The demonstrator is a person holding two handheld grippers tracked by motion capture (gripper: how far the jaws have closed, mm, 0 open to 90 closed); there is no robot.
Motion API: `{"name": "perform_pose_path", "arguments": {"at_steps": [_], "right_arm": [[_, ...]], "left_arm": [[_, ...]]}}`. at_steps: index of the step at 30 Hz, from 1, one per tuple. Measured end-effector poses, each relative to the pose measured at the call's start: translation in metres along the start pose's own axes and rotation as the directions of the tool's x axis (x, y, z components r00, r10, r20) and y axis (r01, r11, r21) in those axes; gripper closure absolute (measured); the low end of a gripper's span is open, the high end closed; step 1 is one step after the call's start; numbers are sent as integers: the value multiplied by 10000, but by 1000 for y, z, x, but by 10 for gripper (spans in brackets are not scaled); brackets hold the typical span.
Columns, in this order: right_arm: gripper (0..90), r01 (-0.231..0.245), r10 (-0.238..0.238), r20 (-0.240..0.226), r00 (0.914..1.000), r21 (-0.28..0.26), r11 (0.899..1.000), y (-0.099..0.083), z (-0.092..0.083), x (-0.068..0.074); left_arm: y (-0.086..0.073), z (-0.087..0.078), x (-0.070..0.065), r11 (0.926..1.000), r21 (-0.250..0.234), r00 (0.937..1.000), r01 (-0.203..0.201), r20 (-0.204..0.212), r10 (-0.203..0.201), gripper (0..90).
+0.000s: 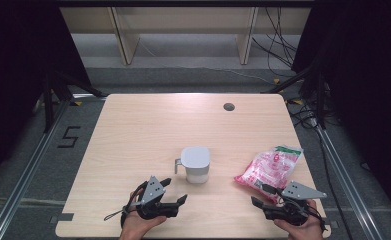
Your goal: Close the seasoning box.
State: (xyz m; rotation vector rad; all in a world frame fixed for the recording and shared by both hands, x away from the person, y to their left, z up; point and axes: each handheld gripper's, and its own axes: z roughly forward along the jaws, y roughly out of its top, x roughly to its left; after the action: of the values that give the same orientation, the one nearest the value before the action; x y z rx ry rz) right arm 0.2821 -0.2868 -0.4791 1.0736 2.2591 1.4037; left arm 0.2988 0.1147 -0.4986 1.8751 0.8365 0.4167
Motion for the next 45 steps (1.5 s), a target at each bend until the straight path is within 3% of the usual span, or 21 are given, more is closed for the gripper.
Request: {"name": "perform_pose_path", "arguments": {"at_steps": [4,5,6,9,12,14,15,18,19,22,24,25,27,30,31,32,33,35,36,38,45], "right_arm": [[370,426,-427,34,9991,210,9989,-3,-1,2],[369,69,-67,-48,10000,336,9994,-4,-1,6],[368,383,-384,13,9993,297,9988,-5,0,4],[366,120,-114,-102,9999,631,9979,-7,-3,9],[360,521,-515,-113,9986,595,9969,-9,-2,9],[360,401,-392,-130,9991,830,9957,-11,-3,12],[359,764,-757,-118,9971,692,9947,-11,-3,10],[355,770,-763,-120,9970,855,9934,-13,-4,12],[353,414,-403,-125,9991,1117,9929,-15,-5,15],[345,736,-727,-114,9973,1264,9893,-17,-5,14],[343,968,-948,-219,9953,1271,9872,-18,-4,13],[342,519,-497,-184,9986,1489,9875,-19,-6,18],[340,1010,-1003,-124,9949,1359,9856,-20,-6,15],[337,1061,-1060,-89,9943,1438,9839,-21,-7,15],[337,657,-647,-113,9978,1632,9844,-22,-9,18],[336,1160,-1152,-137,9932,1491,9820,-22,-8,15],[336,1188,-1182,-124,9929,1512,9813,-23,-8,15],[334,937,-934,-98,9956,1670,9815,-24,-9,17],[333,1082,-1081,-92,9941,1623,9808,-24,-9,16],[330,1088,-1078,-150,9941,1698,9795,-25,-8,17],[328,1236,-1236,-106,9923,1714,9774,-26,-8,16]], "left_arm": [[-1,-2,3,9998,48,9998,-196,-4,196,231],[-2,-2,1,10000,59,10000,19,-36,-19,231],[-3,-2,1,10000,32,10000,-2,-43,2,231],[-4,-3,1,10000,91,10000,5,27,-6,231],[-6,-2,0,9999,25,9999,144,63,-144,232],[-7,-2,0,9999,63,9998,157,75,-158,231],[-8,-2,0,9998,130,9999,136,57,-137,231],[-9,-3,0,9997,249,10000,31,44,-33,231],[-10,-3,-1,9997,213,9999,92,67,-93,231],[-11,-3,0,9991,404,9999,-85,62,82,231],[-13,-2,-2,9993,359,9999,130,83,-133,231],[-13,-1,0,9990,445,9999,31,121,-36,231],[-15,0,-1,9993,366,9998,91,157,-96,231],[-16,0,-1,9987,499,10000,-46,89,41,230],[-16,0,-2,9988,497,9999,-22,108,17,229],[-17,1,-3,9990,413,9998,162,125,-168,229],[-16,-1,-1,9976,674,9998,-175,38,173,230],[-17,1,-4,9989,459,9998,82,155,-89,229],[-17,1,-3,9988,463,9996,-157,225,147,230],[-18,1,-5,9988,475,9998,85,178,-93,230],[-18,1,-2,9984,564,9999,-43,153,34,230]]}}
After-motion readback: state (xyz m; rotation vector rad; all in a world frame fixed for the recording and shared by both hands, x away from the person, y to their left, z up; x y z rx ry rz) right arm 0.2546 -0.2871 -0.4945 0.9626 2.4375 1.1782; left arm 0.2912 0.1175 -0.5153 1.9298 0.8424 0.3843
